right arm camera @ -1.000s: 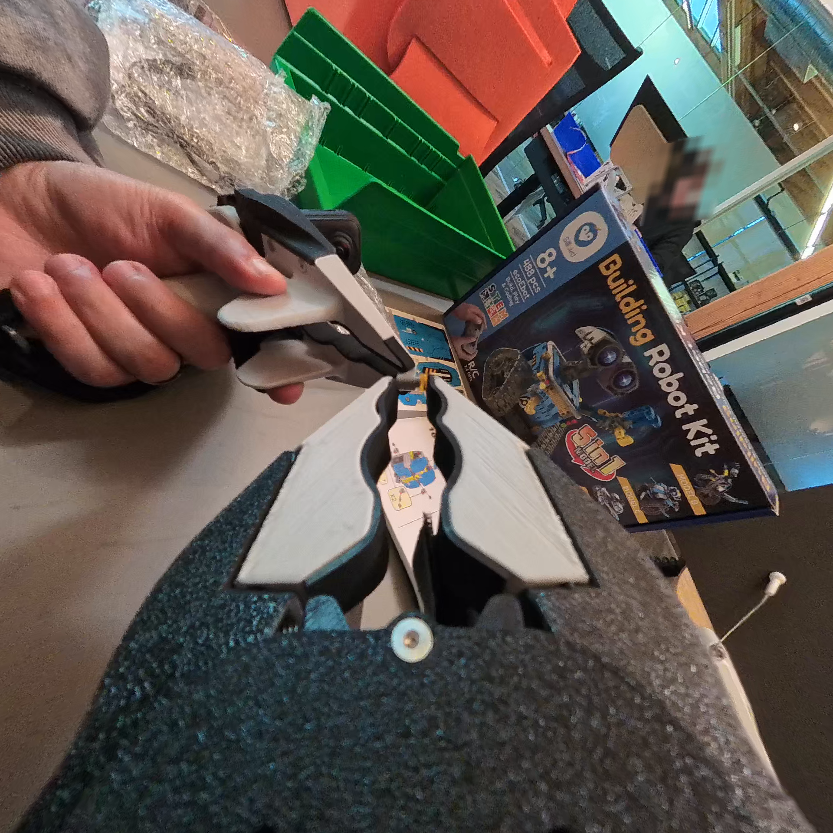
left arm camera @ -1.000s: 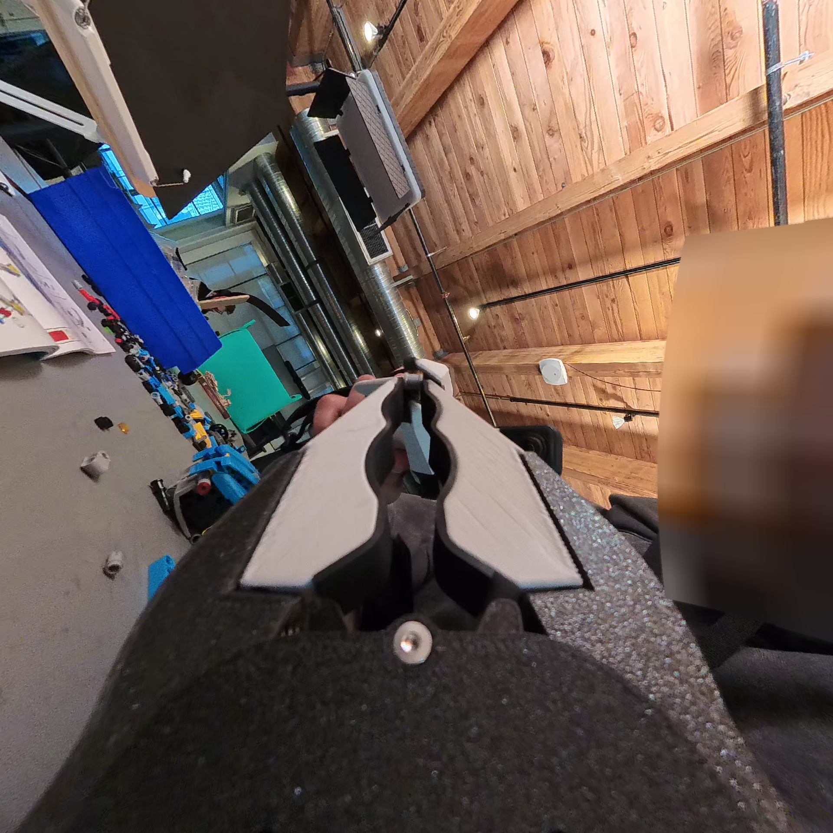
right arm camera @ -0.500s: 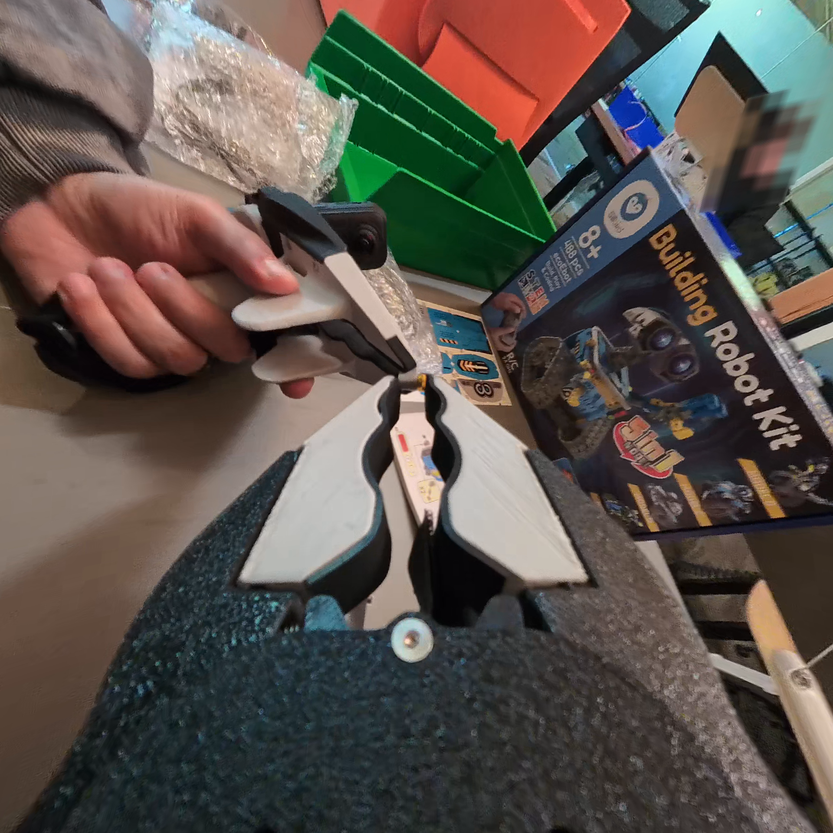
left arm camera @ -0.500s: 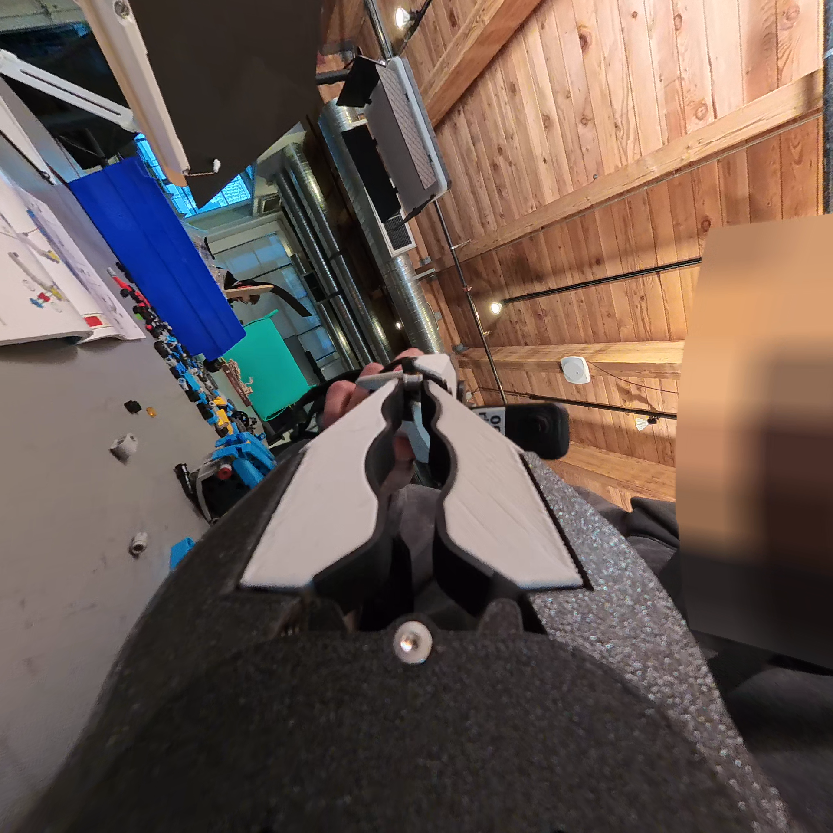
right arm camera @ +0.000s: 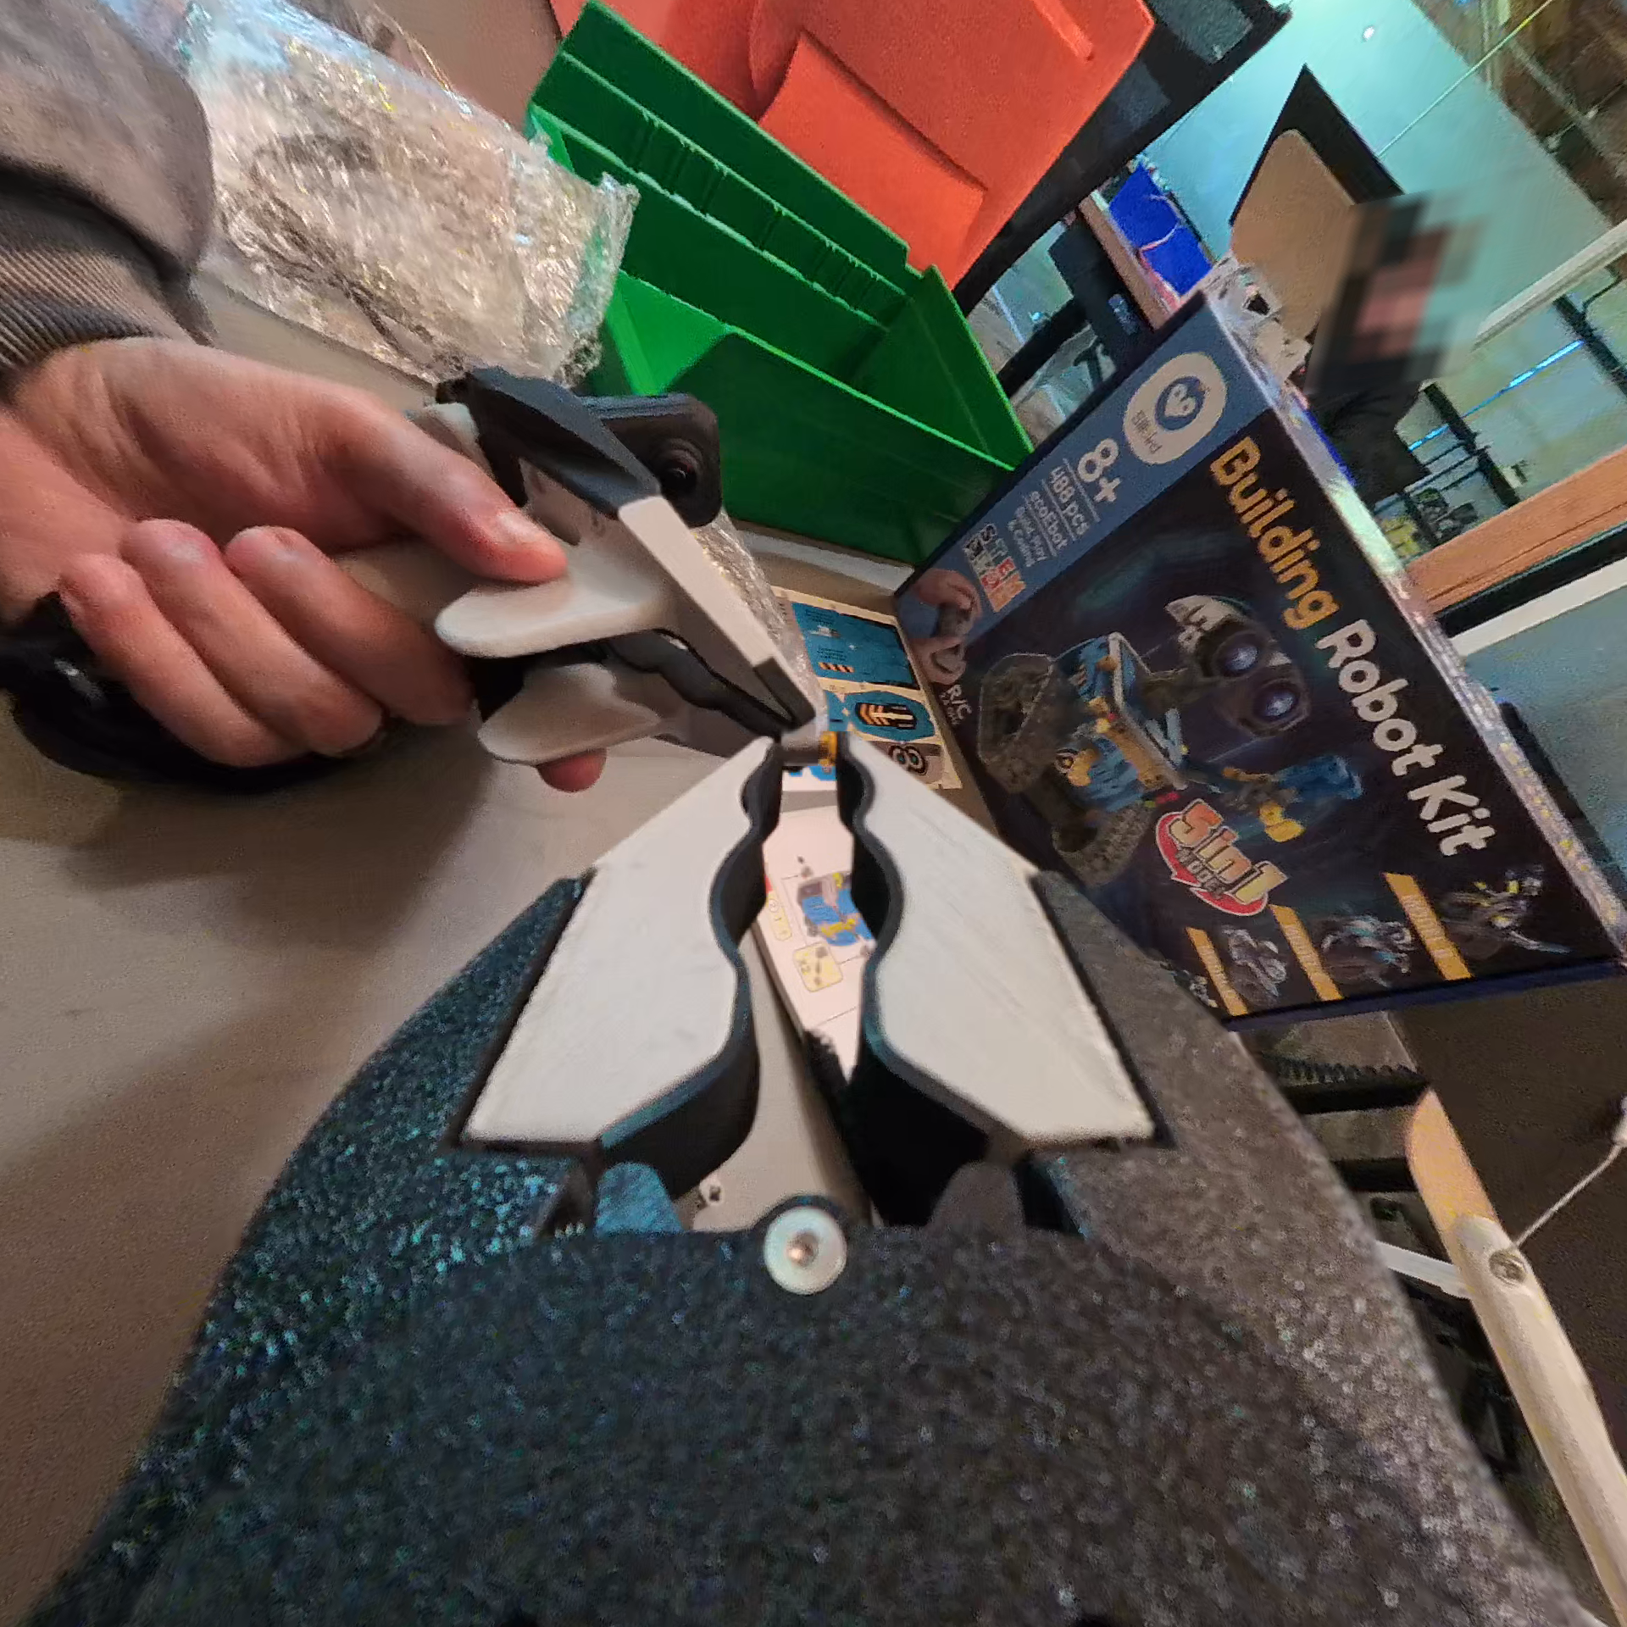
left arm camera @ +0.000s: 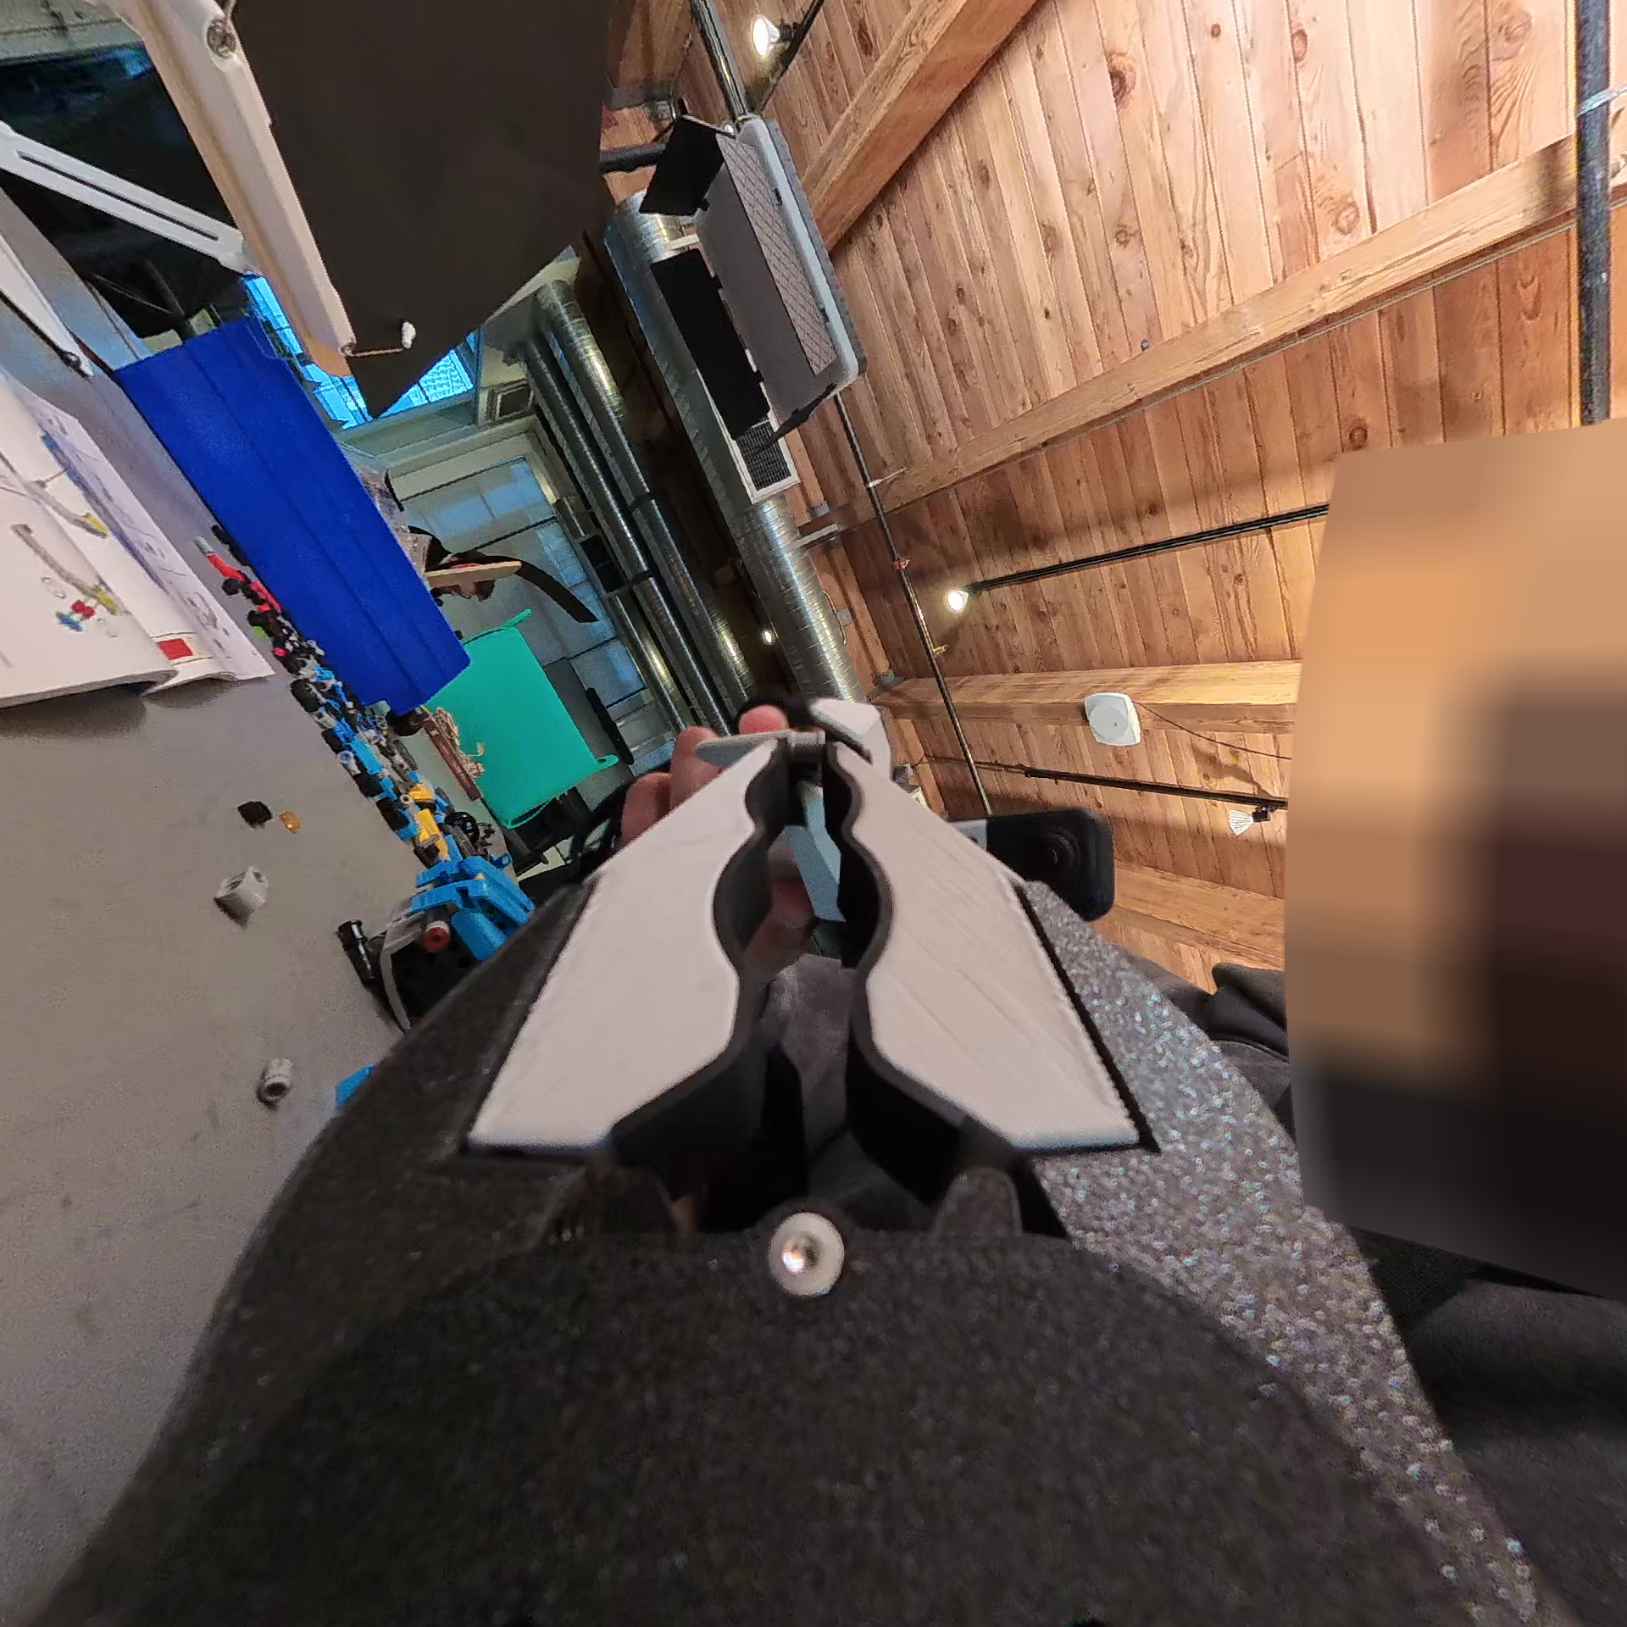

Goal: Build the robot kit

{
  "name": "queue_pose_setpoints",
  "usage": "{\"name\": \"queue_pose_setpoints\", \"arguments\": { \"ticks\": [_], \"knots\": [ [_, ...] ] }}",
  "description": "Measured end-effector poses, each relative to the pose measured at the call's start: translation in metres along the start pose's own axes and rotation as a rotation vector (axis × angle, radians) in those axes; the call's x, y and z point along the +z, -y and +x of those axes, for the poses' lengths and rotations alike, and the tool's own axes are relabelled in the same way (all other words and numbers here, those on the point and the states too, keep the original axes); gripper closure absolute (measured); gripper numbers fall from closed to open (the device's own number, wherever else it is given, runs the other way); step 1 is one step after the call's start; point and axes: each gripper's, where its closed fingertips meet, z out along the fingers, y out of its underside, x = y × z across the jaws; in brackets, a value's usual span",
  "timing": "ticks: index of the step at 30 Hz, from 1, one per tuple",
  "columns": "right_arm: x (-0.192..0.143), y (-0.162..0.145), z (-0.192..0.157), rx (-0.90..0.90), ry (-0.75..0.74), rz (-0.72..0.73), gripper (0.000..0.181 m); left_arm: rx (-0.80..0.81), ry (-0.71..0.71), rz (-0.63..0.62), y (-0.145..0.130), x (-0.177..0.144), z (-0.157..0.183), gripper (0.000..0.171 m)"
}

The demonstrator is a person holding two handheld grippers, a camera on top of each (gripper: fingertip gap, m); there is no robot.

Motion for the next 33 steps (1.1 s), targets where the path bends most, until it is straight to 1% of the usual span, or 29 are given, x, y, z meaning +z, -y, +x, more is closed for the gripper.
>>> {"name": "queue_pose_setpoints", "arguments": {
  "ticks": [4,8,11,17,20,22,23,24,26,27,28,29,30,31,33],
  "knots": [
    [0.000,-0.001,0.000,-0.024,-0.016,-0.004,0.170,-0.004,0.004,-0.001,0.000,0.000,-0.001,0.166],
    [-0.002,-0.001,-0.001,-0.021,0.015,-0.033,0.170,0.015,0.016,-0.014,-0.003,0.001,-0.001,0.166],
    [-0.001,-0.004,-0.002,-0.008,0.023,-0.056,0.171,0.000,0.019,-0.011,-0.003,0.000,-0.003,0.166],
    [-0.005,0.000,-0.003,-0.033,0.015,-0.053,0.171,0.021,0.004,-0.030,-0.006,0.001,0.001,0.166],
    [-0.003,-0.001,-0.002,0.016,0.020,-0.049,0.171,0.013,0.010,-0.025,-0.003,0.001,0.000,0.166],
    [0.000,-0.004,-0.001,0.069,0.012,-0.054,0.170,0.030,0.043,-0.055,-0.001,0.001,-0.004,0.166],
    [0.000,-0.005,-0.002,0.083,0.020,-0.047,0.169,0.040,0.053,-0.084,-0.002,0.001,-0.004,0.166],
    [-0.004,-0.002,-0.005,0.107,0.050,-0.025,0.164,0.054,0.047,-0.114,-0.002,0.002,-0.002,0.165],
    [-0.019,0.004,-0.005,0.196,0.141,0.004,0.137,0.123,0.082,-0.182,-0.001,0.001,-0.002,0.166],
    [-0.029,0.004,-0.004,0.245,0.194,0.007,0.135,0.184,0.105,-0.222,0.001,0.000,-0.002,0.166],
    [-0.039,-0.004,0.001,0.296,0.231,-0.013,0.133,0.237,0.128,-0.293,-0.001,0.000,-0.004,0.166],
    [-0.048,-0.018,0.010,0.344,0.238,-0.051,0.134,0.299,0.169,-0.390,-0.007,-0.001,-0.009,0.166],
    [-0.058,-0.036,0.020,0.381,0.232,-0.090,0.141,0.394,0.232,-0.498,-0.013,-0.005,-0.018,0.165],
    [-0.068,-0.057,0.028,0.420,0.235,-0.124,0.145,0.508,0.301,-0.617,-0.020,-0.011,-0.029,0.165],
    [-0.090,-0.097,0.034,0.531,0.273,-0.166,0.148,0.704,0.419,-0.873,-0.034,-0.030,-0.050,0.165]
  ]
}}
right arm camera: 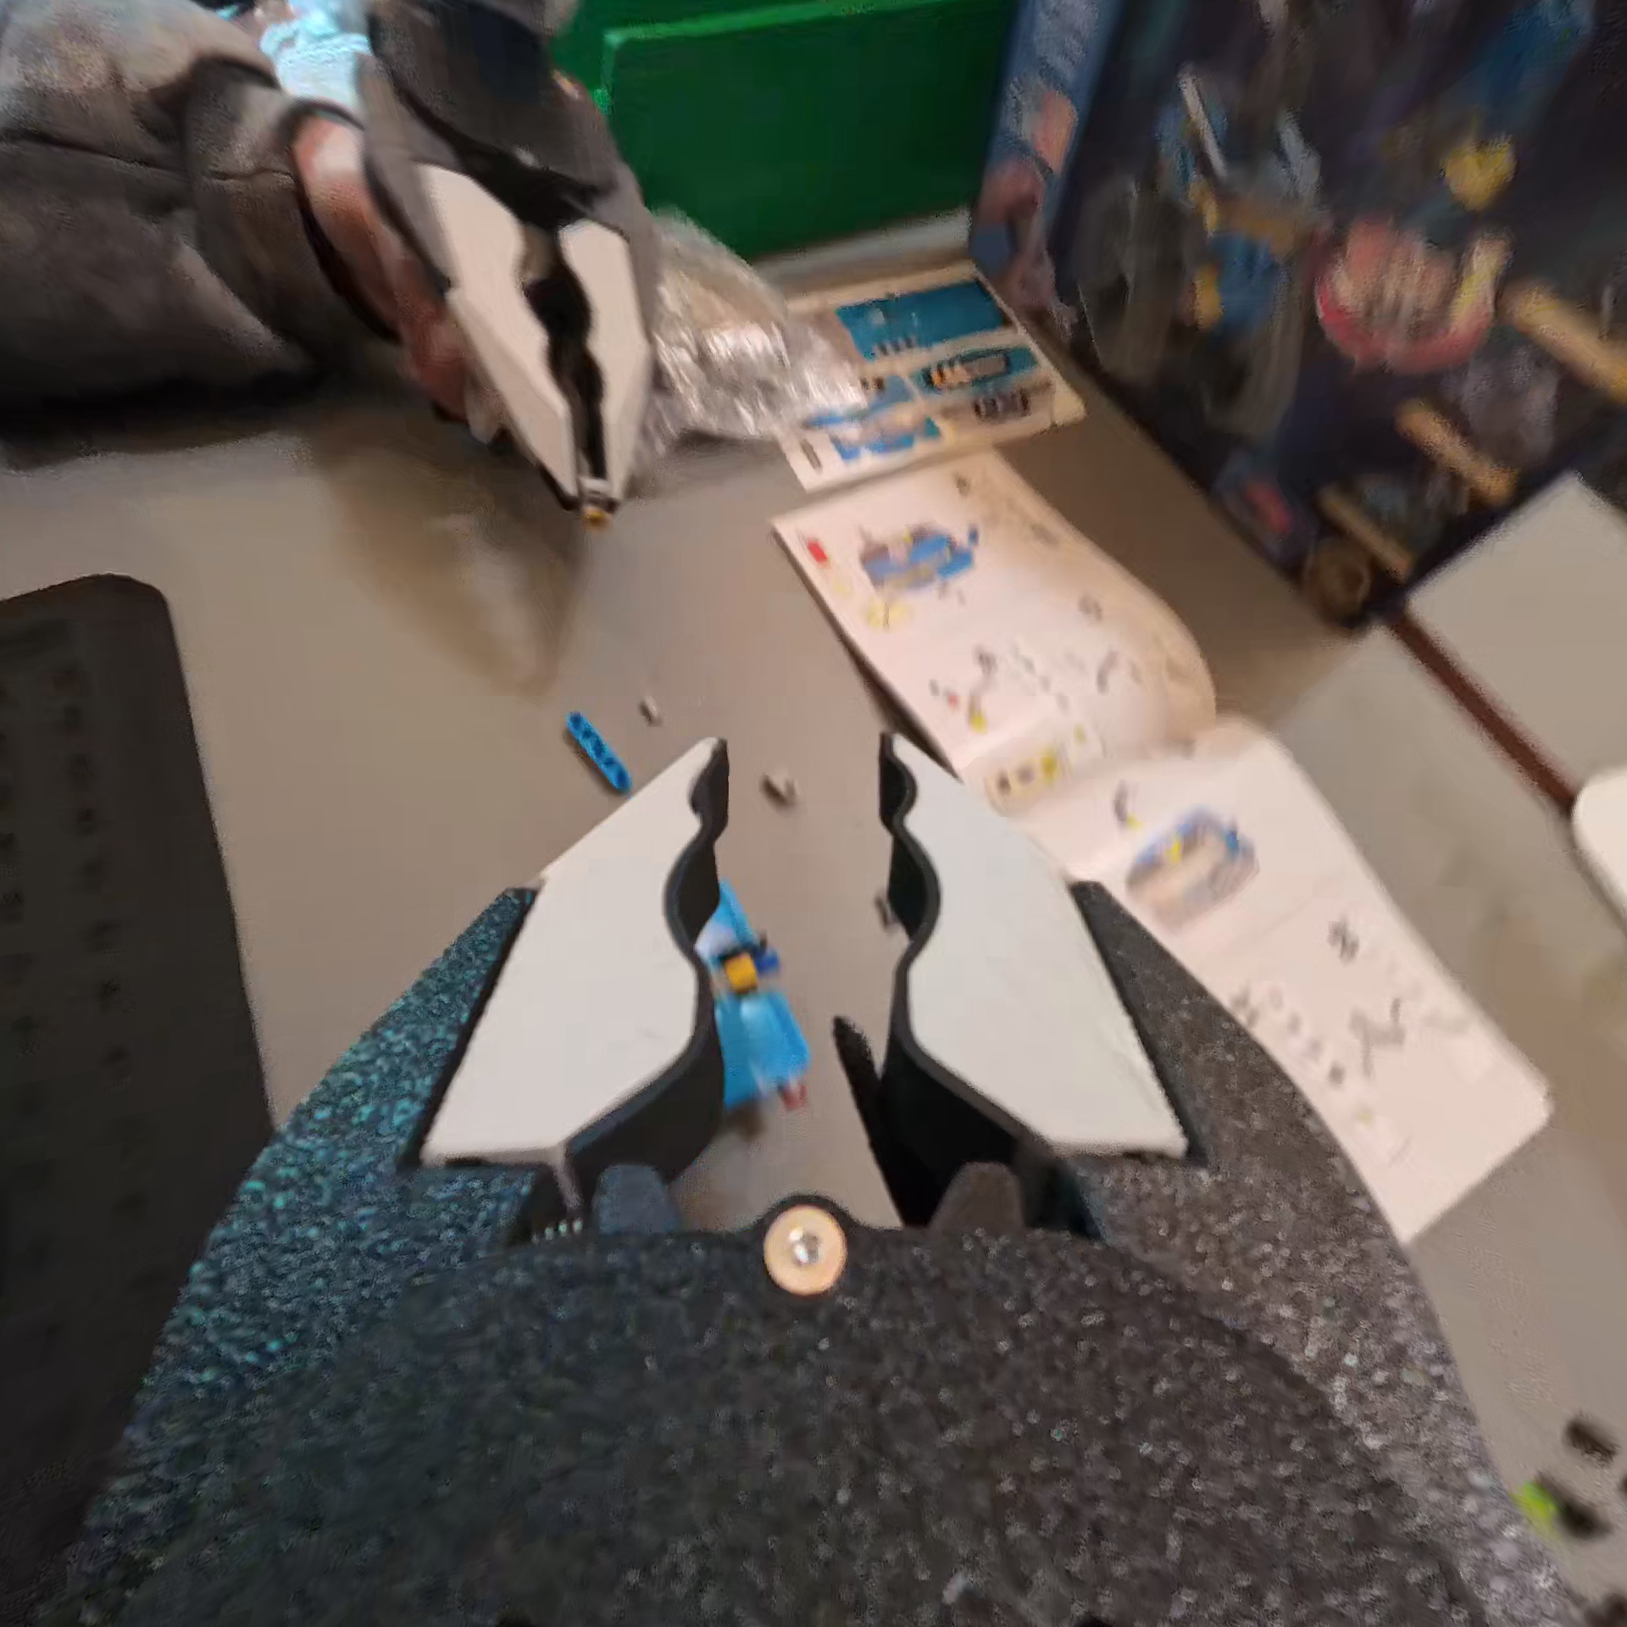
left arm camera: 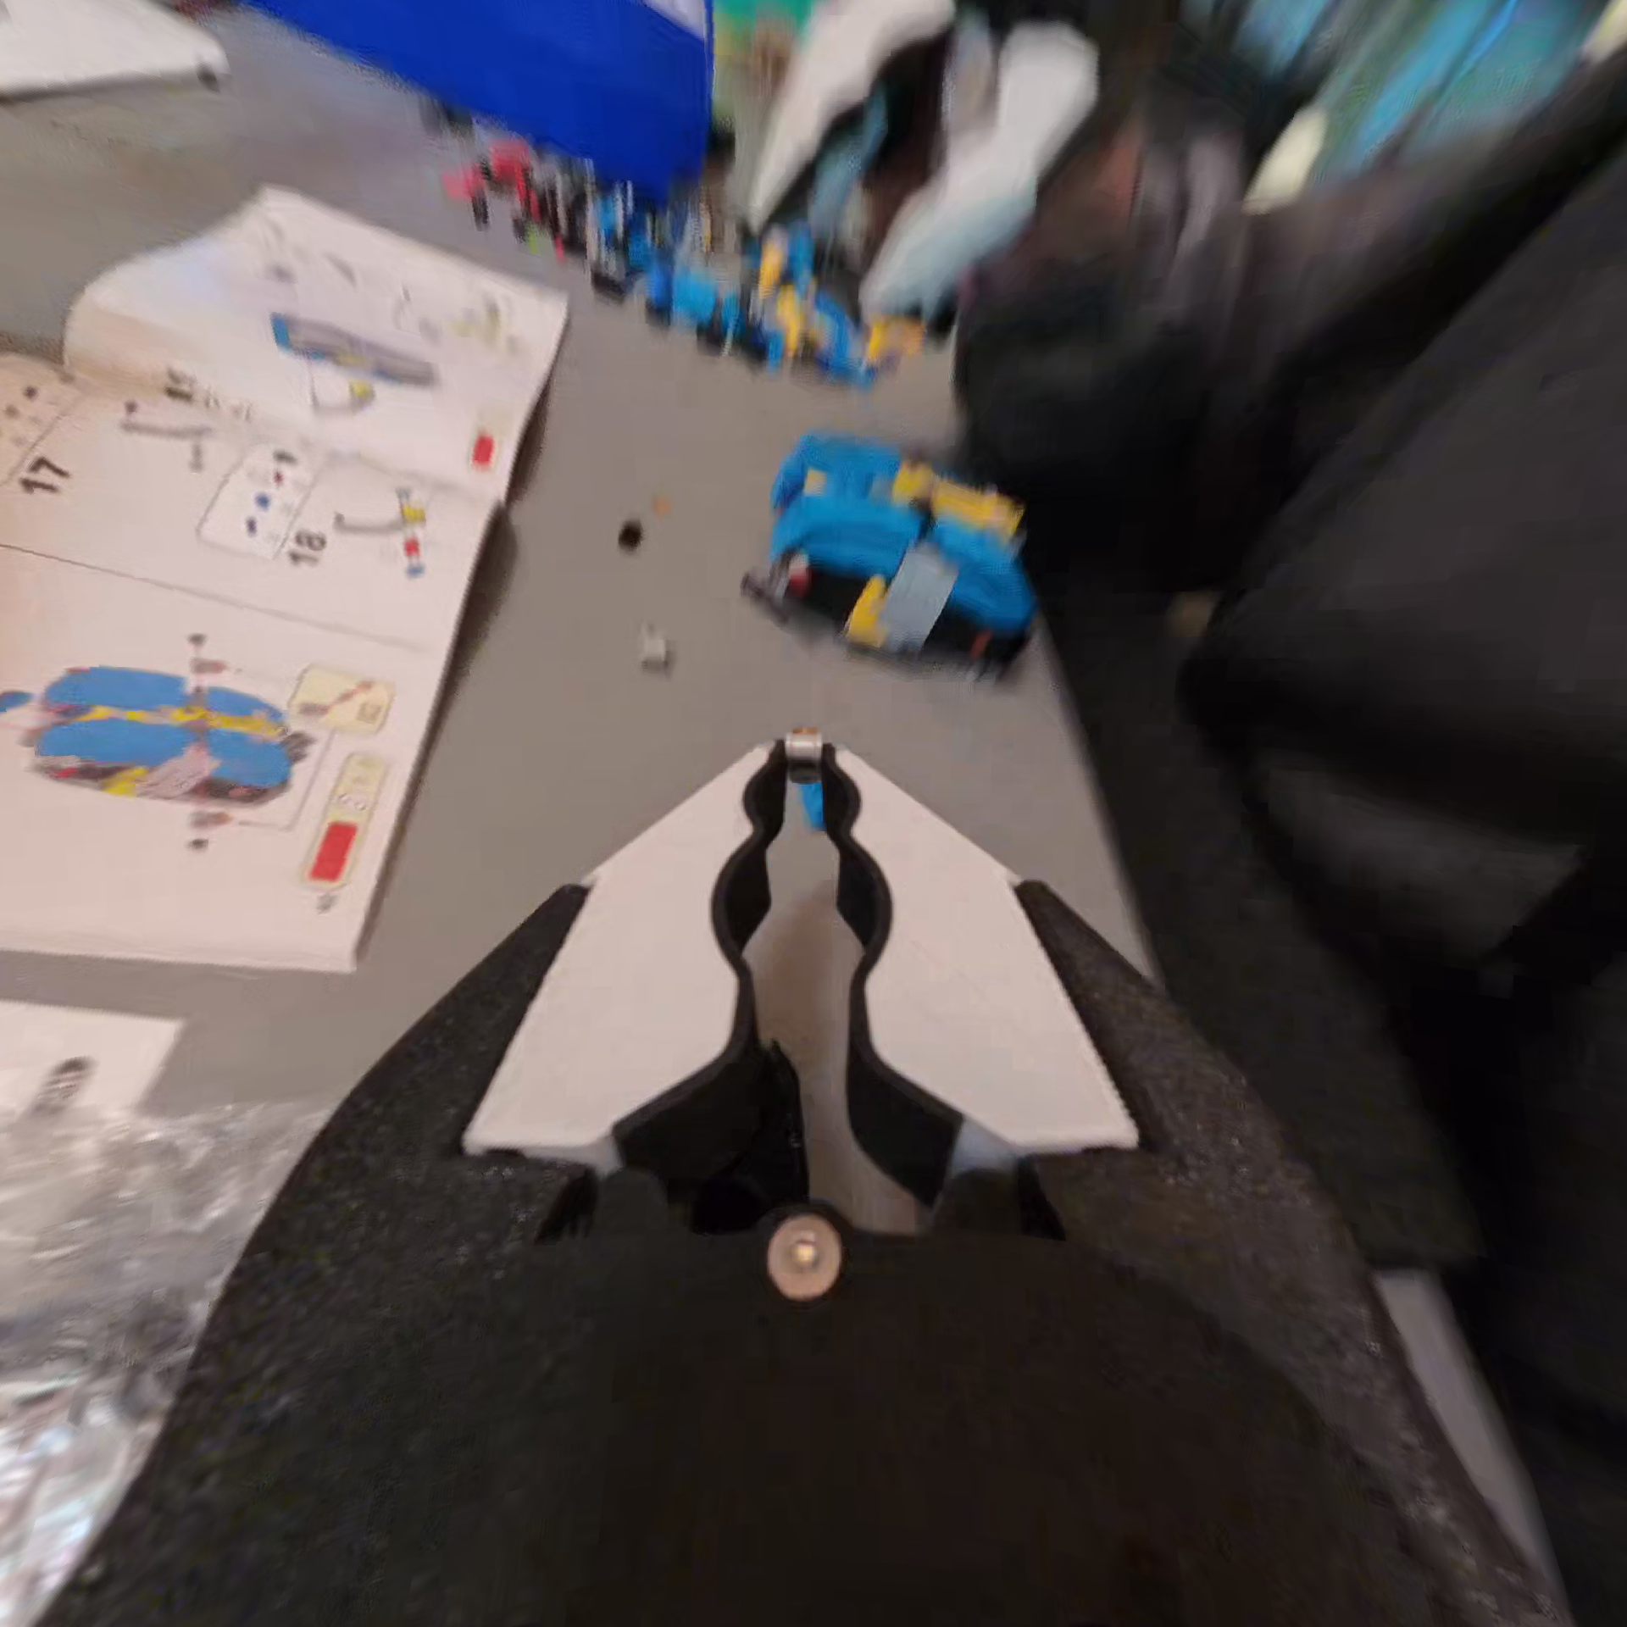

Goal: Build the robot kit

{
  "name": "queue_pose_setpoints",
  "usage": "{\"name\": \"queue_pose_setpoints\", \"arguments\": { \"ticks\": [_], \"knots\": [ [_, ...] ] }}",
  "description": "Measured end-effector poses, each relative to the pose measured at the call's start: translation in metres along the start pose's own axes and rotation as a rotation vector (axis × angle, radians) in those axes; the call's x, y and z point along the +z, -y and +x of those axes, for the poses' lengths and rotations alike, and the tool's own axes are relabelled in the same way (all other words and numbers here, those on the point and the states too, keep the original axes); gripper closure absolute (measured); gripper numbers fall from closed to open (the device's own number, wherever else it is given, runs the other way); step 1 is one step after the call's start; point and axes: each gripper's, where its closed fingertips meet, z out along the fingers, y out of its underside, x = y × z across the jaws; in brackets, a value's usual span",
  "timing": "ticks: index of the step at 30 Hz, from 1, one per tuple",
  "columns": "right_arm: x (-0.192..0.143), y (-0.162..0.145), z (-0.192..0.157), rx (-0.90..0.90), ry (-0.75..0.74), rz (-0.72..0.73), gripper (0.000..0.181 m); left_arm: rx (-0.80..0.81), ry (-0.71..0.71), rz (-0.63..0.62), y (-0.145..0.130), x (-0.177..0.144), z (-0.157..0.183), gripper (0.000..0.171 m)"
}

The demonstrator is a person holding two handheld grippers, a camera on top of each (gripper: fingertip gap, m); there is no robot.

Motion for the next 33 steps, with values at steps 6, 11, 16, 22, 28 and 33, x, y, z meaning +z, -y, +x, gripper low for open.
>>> {"name": "queue_pose_setpoints", "arguments": {
  "ticks": [6,11,16,22,28,33],
  "knots": [
    [-0.036,-0.064,0.041,0.337,0.076,0.150,0.156,0.209,-0.017,-0.312,-0.036,0.011,0.004,0.164],
    [-0.030,-0.075,0.050,0.362,0.054,0.230,0.159,0.250,-0.088,-0.432,-0.051,0.021,0.013,0.164],
    [-0.025,-0.075,0.050,0.256,-0.021,0.198,0.167,0.293,-0.063,-0.493,-0.064,0.022,0.011,0.164],
    [-0.015,-0.086,0.051,0.217,-0.058,0.132,0.171,0.306,-0.022,-0.530,-0.076,0.021,0.005,0.164],
    [-0.013,-0.088,0.054,0.202,-0.079,0.119,0.173,0.321,-0.007,-0.525,-0.078,0.019,0.007,0.164],
    [-0.010,-0.091,0.054,0.177,-0.090,0.095,0.175,0.309,-0.012,-0.527,-0.080,0.021,0.008,0.157]
  ]
}}
